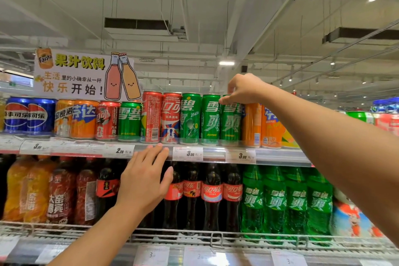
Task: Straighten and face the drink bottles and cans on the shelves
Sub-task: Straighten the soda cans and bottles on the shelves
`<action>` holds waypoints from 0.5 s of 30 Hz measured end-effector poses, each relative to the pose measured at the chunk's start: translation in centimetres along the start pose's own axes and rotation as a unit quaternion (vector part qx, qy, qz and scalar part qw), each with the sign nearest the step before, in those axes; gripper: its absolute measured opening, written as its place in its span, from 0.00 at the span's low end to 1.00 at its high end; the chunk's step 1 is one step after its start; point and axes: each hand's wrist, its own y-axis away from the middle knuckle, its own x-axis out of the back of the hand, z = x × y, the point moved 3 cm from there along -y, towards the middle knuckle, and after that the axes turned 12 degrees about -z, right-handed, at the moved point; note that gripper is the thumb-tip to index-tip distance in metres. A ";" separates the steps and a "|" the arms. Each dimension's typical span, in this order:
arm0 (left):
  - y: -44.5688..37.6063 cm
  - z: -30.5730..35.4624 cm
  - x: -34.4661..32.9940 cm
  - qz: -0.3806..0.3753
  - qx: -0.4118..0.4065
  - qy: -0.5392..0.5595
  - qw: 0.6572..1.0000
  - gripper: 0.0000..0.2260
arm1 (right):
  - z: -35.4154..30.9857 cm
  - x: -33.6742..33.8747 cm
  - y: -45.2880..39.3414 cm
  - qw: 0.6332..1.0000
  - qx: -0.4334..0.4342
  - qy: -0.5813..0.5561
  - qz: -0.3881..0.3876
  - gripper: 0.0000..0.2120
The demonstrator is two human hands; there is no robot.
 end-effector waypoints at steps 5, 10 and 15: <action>-0.1 0.1 -0.2 0.002 0.001 0.009 1.000 0.26 | -0.1 -0.1 1.0 0.999 -0.018 0.005 0.028 0.31; 0.0 0.3 0.0 -0.001 0.005 0.008 1.000 0.26 | -0.4 -1.8 2.5 1.000 -0.005 0.002 0.027 0.30; 0.4 0.5 0.3 -0.026 0.006 0.035 0.999 0.27 | -1.0 -3.3 7.5 0.987 0.036 0.011 0.157 0.29</action>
